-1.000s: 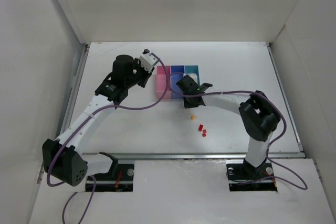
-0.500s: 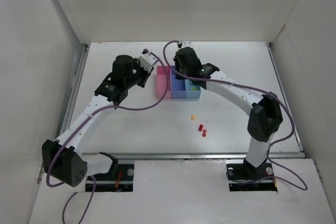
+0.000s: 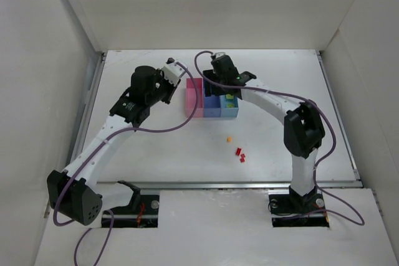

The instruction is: Sort the legos into containers by color

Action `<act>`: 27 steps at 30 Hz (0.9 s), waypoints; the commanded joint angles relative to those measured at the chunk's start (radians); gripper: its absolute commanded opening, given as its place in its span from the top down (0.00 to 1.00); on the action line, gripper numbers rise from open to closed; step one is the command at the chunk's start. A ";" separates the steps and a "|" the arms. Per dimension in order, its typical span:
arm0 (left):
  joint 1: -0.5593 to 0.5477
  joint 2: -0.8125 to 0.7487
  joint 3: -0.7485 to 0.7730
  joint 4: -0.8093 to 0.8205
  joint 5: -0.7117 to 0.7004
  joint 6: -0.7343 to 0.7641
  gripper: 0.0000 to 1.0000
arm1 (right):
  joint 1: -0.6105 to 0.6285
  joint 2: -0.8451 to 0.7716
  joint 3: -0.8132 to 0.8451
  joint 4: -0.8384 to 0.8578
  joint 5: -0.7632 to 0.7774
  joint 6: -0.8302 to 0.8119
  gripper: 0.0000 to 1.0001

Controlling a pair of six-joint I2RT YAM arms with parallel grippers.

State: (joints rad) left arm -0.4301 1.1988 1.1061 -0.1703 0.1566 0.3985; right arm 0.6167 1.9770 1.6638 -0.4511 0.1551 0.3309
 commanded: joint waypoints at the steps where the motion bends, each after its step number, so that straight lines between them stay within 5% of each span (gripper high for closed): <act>1: 0.005 -0.033 0.031 0.014 0.008 -0.007 1.00 | -0.001 -0.060 0.002 0.012 -0.020 -0.015 0.30; 7: 0.005 -0.024 0.031 0.032 0.017 -0.007 1.00 | -0.012 -0.055 0.011 -0.035 -0.069 -0.061 0.31; 11: 0.005 -0.024 0.031 0.032 0.017 -0.007 1.00 | 0.011 0.052 0.155 -0.172 -0.006 -0.113 0.31; 23: 0.005 -0.024 0.031 0.041 0.017 -0.007 1.00 | 0.031 0.042 0.136 -0.192 0.069 -0.159 0.35; 25: 0.005 -0.024 0.031 0.041 0.017 -0.007 1.00 | 0.055 0.080 0.190 -0.271 0.219 -0.159 0.35; 27: 0.005 -0.024 0.031 0.041 0.017 -0.007 1.00 | 0.034 0.095 0.191 -0.276 0.149 -0.147 0.35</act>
State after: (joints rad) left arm -0.4301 1.1988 1.1061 -0.1673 0.1581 0.3985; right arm 0.6437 2.0460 1.8027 -0.6876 0.2794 0.2066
